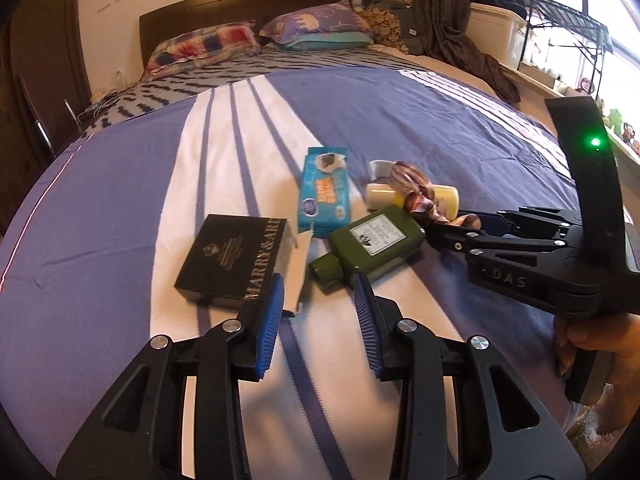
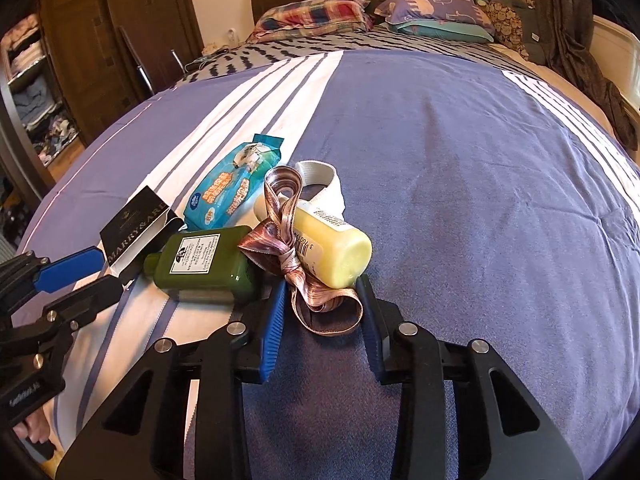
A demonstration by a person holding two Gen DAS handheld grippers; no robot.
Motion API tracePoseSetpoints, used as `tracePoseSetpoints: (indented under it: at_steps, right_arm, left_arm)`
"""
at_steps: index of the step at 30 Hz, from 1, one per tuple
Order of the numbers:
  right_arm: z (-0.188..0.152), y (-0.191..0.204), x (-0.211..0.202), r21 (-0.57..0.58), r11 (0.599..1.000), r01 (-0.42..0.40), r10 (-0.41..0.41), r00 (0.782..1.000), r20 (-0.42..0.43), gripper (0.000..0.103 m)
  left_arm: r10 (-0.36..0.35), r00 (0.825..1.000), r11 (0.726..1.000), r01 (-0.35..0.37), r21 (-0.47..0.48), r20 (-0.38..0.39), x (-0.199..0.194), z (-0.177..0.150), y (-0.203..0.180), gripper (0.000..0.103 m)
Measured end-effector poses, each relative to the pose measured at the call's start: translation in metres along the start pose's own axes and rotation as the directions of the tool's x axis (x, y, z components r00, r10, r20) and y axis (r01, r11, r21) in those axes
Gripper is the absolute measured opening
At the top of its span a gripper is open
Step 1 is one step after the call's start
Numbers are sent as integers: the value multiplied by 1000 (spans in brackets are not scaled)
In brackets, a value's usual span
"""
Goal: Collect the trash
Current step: 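Grasp the black box with the left tool while the right tool grasps the ribbon, then carry the black box and ribbon down to the black bin and open both tools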
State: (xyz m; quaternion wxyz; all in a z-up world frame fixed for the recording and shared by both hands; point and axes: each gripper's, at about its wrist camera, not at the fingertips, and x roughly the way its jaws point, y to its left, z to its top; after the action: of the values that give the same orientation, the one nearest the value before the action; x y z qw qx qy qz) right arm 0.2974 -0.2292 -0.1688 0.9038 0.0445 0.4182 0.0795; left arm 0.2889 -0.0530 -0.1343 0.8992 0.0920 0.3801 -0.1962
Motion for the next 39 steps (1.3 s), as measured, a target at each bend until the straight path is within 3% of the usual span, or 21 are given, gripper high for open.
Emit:
tracePoseSetpoints:
  at_steps: [6, 8, 12, 15, 22, 28, 39]
  right_arm:
    - [1, -2, 2, 9, 1000, -14, 14, 1000, 0, 35]
    - [1, -2, 2, 11, 1000, -18, 18, 1000, 0, 34]
    - [2, -2, 4, 12, 1000, -22, 22, 1000, 1, 32]
    - [2, -2, 4, 11, 1000, -19, 19, 1000, 2, 26]
    - [0, -2, -3, 18, 1000, -22, 22, 999, 31, 12]
    - [-6, 3, -19, 10, 1000, -20, 19, 999, 49, 11]
    - [-29, 19, -93, -11, 999, -40, 41, 994, 104, 11]
  left_arm:
    - [-3, 999, 1000, 4, 28, -34, 18, 2, 1, 32]
    - [-15, 998, 1000, 16, 17, -53, 23, 0, 5, 21]
    - [-9, 997, 1000, 10, 13, -70, 29, -4, 11, 12]
    - [2, 997, 1000, -1, 9, -79, 34, -4, 16, 3]
    - [50, 997, 998, -48, 29, -60, 30, -5, 10, 0]
    - [36, 999, 999, -36, -5, -21, 2, -7, 12, 0]
    - [-7, 998, 999, 10, -42, 69, -96, -21, -17, 0]
